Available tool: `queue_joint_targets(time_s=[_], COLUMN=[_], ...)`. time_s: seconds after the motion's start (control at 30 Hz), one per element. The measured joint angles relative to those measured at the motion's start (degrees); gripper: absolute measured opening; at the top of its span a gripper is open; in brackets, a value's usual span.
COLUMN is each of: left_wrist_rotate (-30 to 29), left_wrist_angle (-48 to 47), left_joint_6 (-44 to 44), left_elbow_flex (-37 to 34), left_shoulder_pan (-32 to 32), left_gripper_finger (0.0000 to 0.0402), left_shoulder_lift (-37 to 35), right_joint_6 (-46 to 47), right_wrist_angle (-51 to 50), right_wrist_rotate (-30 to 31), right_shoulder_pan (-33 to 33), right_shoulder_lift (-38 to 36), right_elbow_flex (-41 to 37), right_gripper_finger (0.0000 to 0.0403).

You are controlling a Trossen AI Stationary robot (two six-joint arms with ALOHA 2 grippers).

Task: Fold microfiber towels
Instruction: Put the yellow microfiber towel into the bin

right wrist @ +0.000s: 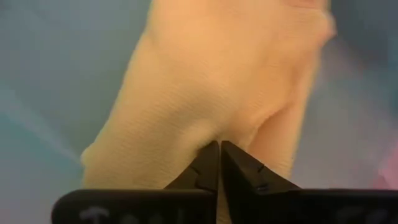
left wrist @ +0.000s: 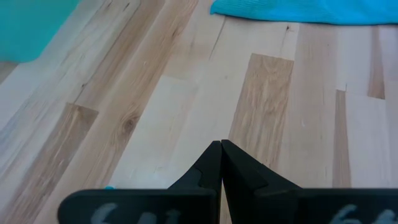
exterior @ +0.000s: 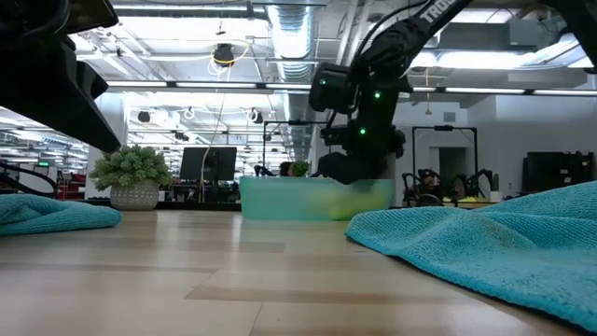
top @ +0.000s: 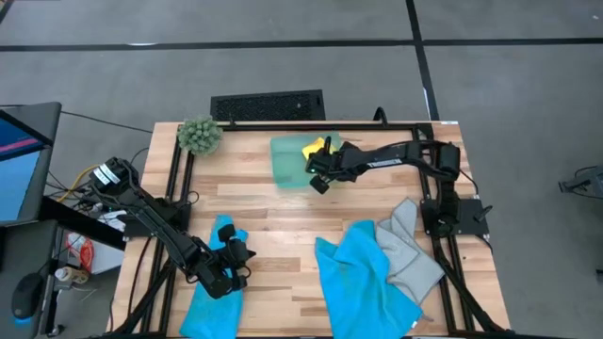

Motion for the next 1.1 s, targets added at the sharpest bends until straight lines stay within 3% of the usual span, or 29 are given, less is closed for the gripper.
queue_joint_targets(time_s=[0.6, 0.77, 0.87, 1.0, 1.1], left_wrist_rotate=[-1.48, -8.68, -8.54, 3.6, 14.92], left_wrist_angle=[2.69, 2.81, 4.19, 8.17, 12.18], left_joint_6=[0.01, 1.85, 6.91, 23.02, 33.76], left_elbow_flex=[0.02, 0.01, 0.26, 1.97, 3.84], left_shoulder_pan=[0.02, 1.91, 8.35, 22.4, 37.0], left_gripper_finger=[0.0, 0.0, 0.0, 0.0, 0.0], left_shoulder_lift=[0.0, -0.45, -4.26, -11.73, -16.26], right_joint_6=[-3.93, -3.88, -3.58, 0.01, 3.09], right_wrist_angle=[0.42, -2.8, -7.4, -17.21, -24.6], right_wrist_rotate=[-0.99, -1.19, -1.19, -1.08, -1.01], right_shoulder_pan=[-1.68, -1.7, -1.21, -1.06, -1.15], right_shoulder_lift=[-2.62, -2.21, -7.61, -18.08, -26.04], right_elbow_flex=[8.46, 8.33, 8.23, 8.41, 8.37], right_gripper_finger=[0.0044, 0.0043, 0.0043, 0.0043, 0.0043])
